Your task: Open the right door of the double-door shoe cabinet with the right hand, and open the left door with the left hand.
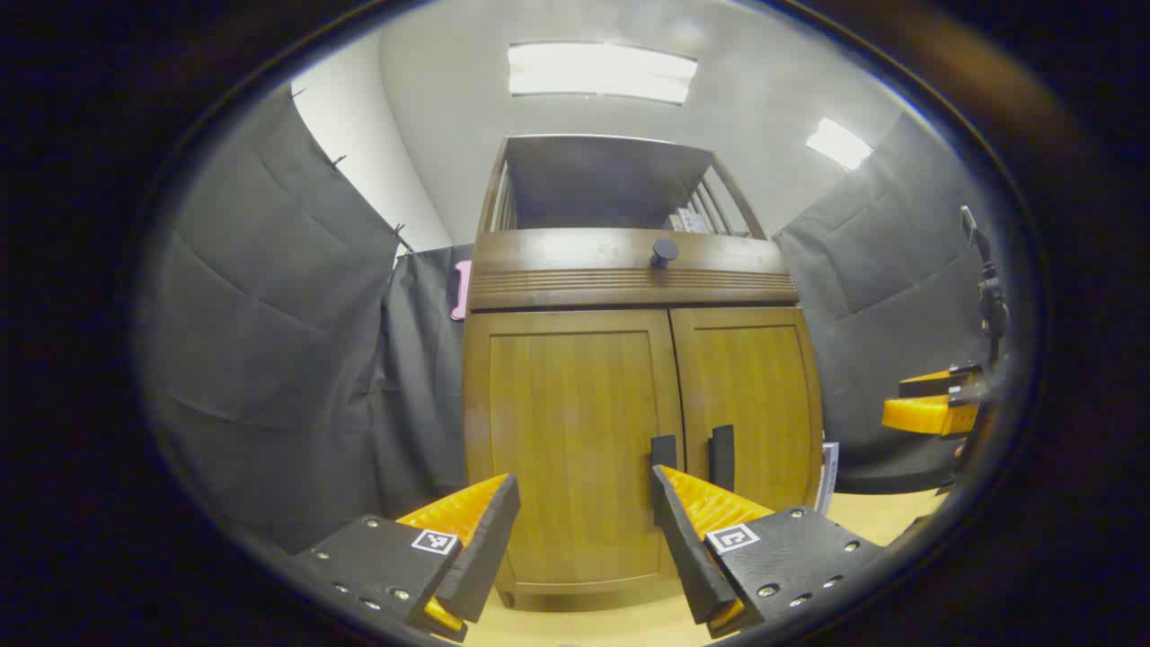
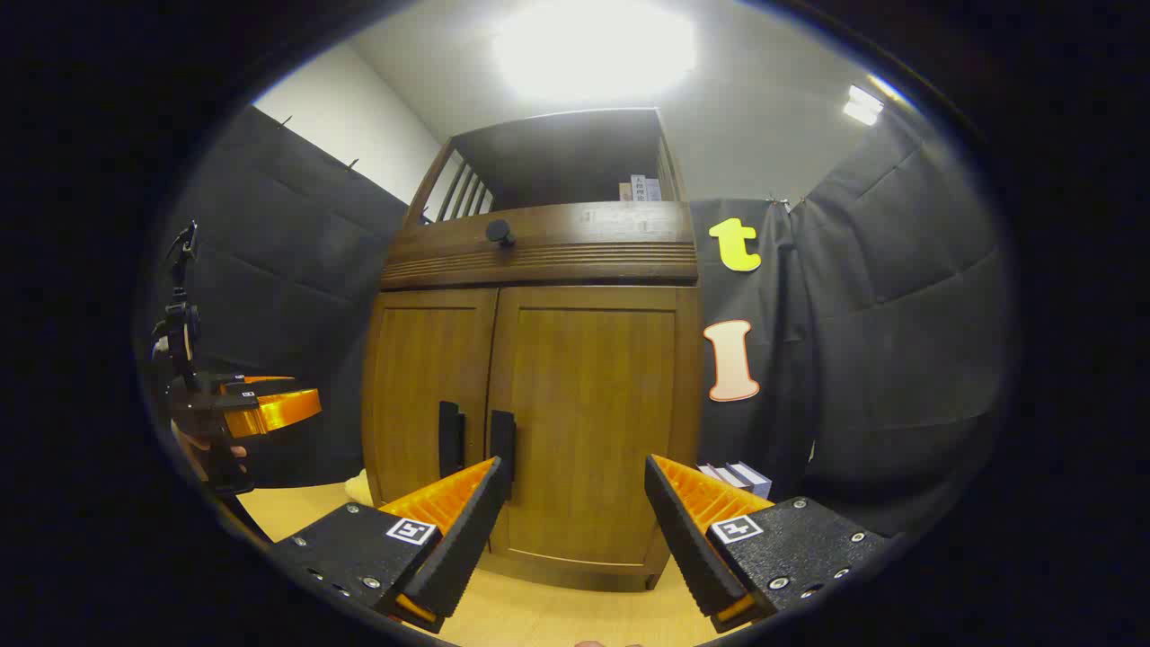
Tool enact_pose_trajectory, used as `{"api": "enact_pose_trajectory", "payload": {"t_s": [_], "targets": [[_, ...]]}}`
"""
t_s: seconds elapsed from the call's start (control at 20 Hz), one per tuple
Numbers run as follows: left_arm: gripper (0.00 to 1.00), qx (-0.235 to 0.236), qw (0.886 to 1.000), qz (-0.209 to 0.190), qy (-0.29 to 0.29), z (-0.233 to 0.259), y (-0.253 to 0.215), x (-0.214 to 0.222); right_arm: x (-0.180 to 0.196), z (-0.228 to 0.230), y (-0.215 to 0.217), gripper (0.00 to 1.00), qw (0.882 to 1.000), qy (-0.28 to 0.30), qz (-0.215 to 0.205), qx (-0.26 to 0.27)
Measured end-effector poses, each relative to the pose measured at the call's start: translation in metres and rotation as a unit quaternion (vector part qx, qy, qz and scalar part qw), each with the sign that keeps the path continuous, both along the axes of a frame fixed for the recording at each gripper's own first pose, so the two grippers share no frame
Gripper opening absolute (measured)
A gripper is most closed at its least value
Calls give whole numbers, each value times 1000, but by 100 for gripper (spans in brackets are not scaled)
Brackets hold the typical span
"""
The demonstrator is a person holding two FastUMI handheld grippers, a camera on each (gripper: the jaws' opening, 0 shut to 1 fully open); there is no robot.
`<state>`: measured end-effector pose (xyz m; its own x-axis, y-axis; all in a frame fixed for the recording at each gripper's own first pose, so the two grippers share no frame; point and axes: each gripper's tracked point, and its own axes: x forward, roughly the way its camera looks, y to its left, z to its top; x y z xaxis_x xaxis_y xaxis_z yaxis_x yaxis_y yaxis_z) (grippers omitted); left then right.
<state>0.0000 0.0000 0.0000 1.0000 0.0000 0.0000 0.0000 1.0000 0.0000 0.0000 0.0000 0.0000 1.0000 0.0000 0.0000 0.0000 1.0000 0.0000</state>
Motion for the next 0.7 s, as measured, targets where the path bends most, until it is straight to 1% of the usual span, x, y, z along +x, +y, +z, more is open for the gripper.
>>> {"api": "enact_pose_trajectory", "payload": {"t_s": [0.05,0.15,0.25,0.35,0.4,0.45,0.55,0.65,0.7], "targets": [[91,-5,1000,-5,3,-3,3,-1,-1,1,5,95,1000,-1,2,-3],[78,-25,1000,-6,12,-4,7,-1,-1,1,12,95,1000,0,6,-3],[78,-37,999,0,17,-3,12,4,-2,3,17,95,1000,0,9,4],[78,-20,999,7,24,1,11,1,0,7,17,95,1000,3,7,14],[90,-9,1000,6,24,4,3,1,1,8,17,95,1000,5,4,21],[90,-5,1000,-1,24,5,-4,3,3,9,17,95,1000,9,2,27],[90,-12,999,-19,35,-6,-3,2,8,8,19,95,999,18,-2,38],[82,-23,999,-25,43,-10,1,-1,15,8,24,95,999,25,-1,45],[78,-29,998,-18,44,-12,2,0,19,7,27,95,999,28,2,44]]}}
